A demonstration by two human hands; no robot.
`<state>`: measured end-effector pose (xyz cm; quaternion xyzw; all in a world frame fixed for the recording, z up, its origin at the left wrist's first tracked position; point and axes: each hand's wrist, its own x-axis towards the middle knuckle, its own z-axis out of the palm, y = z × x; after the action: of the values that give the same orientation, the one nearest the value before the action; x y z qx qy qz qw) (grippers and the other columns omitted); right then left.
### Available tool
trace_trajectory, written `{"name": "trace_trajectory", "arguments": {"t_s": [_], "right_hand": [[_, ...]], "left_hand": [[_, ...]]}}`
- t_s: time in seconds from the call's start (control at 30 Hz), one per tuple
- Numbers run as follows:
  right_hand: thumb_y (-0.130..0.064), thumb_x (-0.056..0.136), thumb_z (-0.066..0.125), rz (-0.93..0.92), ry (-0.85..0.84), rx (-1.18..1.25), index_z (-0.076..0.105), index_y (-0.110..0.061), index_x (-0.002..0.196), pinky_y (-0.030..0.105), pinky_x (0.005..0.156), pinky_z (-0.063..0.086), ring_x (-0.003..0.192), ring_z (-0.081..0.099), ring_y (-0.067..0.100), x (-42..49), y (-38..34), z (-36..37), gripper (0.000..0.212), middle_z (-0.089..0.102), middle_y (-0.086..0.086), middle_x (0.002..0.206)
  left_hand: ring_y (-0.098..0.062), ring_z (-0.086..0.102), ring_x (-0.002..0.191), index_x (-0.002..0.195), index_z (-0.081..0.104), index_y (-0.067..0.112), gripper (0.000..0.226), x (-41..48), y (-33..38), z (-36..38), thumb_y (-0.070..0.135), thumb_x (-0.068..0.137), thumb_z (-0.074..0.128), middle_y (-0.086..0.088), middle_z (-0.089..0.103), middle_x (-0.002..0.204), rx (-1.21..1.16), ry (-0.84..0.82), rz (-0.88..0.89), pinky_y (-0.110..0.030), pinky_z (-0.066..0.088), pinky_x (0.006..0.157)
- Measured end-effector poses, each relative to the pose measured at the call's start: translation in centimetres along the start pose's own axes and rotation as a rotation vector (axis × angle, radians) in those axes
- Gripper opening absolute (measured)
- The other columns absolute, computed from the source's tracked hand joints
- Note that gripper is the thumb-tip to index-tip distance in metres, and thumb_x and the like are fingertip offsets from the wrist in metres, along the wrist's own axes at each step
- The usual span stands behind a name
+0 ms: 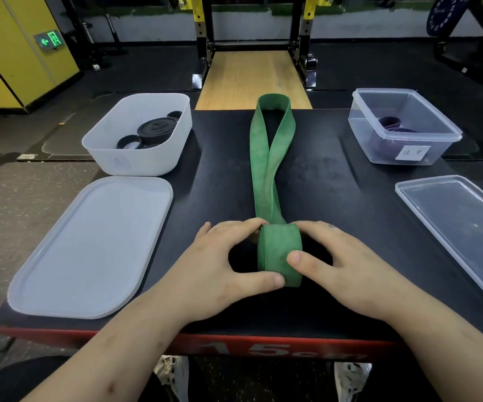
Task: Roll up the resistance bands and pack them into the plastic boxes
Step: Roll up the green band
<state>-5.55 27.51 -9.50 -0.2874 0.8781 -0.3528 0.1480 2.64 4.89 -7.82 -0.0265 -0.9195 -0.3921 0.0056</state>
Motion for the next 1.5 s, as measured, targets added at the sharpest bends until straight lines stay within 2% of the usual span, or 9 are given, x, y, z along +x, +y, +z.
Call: {"name": "trace_trajectory", "arguments": {"t_s": [0.23,0.43,0.6,0.77,0.87,1.0,1.2,1.33,1.5], "right_hand": [[-0.097,0.077,0.032,-0.046,0.024,0.041,0.057,-0.041,0.138,0.028,0.109,0.043,0.129,0.05,-0.004,0.1,0.8,-0.3,0.087,0.058,-0.026,0.129],[-0.095,0.081,0.026,-0.078,0.079,0.084,0.068,-0.054,0.104,0.004,0.096,0.035,0.124,0.051,-0.011,0.0,0.4,-0.5,0.063,0.06,-0.035,0.12],[-0.094,0.08,0.03,-0.073,0.016,0.066,0.074,-0.038,0.107,0.016,0.108,0.035,0.13,0.046,-0.016,-0.7,0.6,-0.5,0.076,0.065,-0.034,0.118],[-0.048,0.101,0.054,0.022,0.092,0.111,0.078,-0.039,0.1,0.014,0.092,0.042,0.108,0.062,-0.011,-0.5,-0.7,-1.1,0.026,0.072,-0.029,0.103],[-0.033,0.101,0.059,0.128,0.227,0.191,0.077,-0.039,0.096,0.022,0.088,0.047,0.093,0.069,-0.003,1.3,-1.1,-1.7,0.02,0.076,-0.02,0.089],[-0.027,0.101,0.058,0.234,0.261,0.259,0.076,-0.031,0.096,0.024,0.07,0.045,0.078,0.073,0.006,5.0,-0.8,-2.0,0.019,0.077,-0.009,0.082],[-0.052,0.092,0.068,0.378,0.286,0.301,0.073,-0.019,0.091,0.024,0.044,0.036,0.059,0.068,0.014,9.8,-1.2,-1.6,0.033,0.074,0.003,0.085],[-0.055,0.082,0.077,0.364,0.301,0.263,0.067,-0.02,0.085,0.026,0.047,0.04,0.06,0.067,0.016,11.2,-2.6,-0.7,0.036,0.07,-0.003,0.077],[-0.019,0.085,0.068,0.301,0.287,0.048,0.052,-0.019,0.093,0.03,0.057,0.039,0.074,0.055,0.012,12.0,-3.8,-0.9,0.018,0.06,-0.003,0.092]], "left_hand": [[0.009,0.046,0.131,0.133,0.055,0.049,0.064,0.4,-0.3,-0.1,0.058,0.075,0.081,0.03,0.062,0.125,-0.073,-0.008,0.019,-0.046,0.006,0.127],[0.011,0.047,0.129,0.12,0.055,0.059,0.057,-0.2,0.0,-0.1,0.064,0.068,0.076,0.03,0.06,0.125,-0.086,-0.054,0.061,-0.041,0.005,0.128],[0.006,0.048,0.131,0.131,0.06,0.042,0.071,-1.9,-0.1,-0.1,0.064,0.066,0.078,0.022,0.062,0.127,-0.082,-0.107,0.063,-0.041,0.005,0.128],[0.01,0.046,0.131,0.133,0.058,0.044,0.072,-2.6,-0.2,0.1,0.061,0.067,0.081,0.025,0.06,0.129,-0.109,-0.097,0.056,-0.04,0.003,0.128],[0.01,0.046,0.131,0.135,0.058,0.044,0.073,-2.6,-0.2,0.0,0.062,0.067,0.081,0.025,0.06,0.128,-0.106,-0.101,0.055,-0.04,0.003,0.128],[0.009,0.046,0.132,0.137,0.056,0.044,0.078,-2.4,-0.4,-0.2,0.069,0.066,0.077,0.026,0.06,0.128,-0.092,-0.117,0.045,-0.04,0.005,0.128],[0.009,0.043,0.13,0.139,0.055,0.044,0.083,-2.1,-0.5,-0.3,0.072,0.064,0.076,0.028,0.058,0.122,-0.07,-0.118,0.039,-0.041,0.015,0.126],[0.007,0.045,0.13,0.139,0.055,0.043,0.083,-2.0,-0.7,-0.2,0.074,0.064,0.076,0.027,0.058,0.122,-0.069,-0.117,0.042,-0.041,0.013,0.126],[0.006,0.048,0.126,0.135,0.058,0.043,0.078,-1.8,-0.7,-0.2,0.071,0.065,0.077,0.024,0.06,0.118,-0.078,-0.117,0.052,-0.043,0.015,0.125]]}}
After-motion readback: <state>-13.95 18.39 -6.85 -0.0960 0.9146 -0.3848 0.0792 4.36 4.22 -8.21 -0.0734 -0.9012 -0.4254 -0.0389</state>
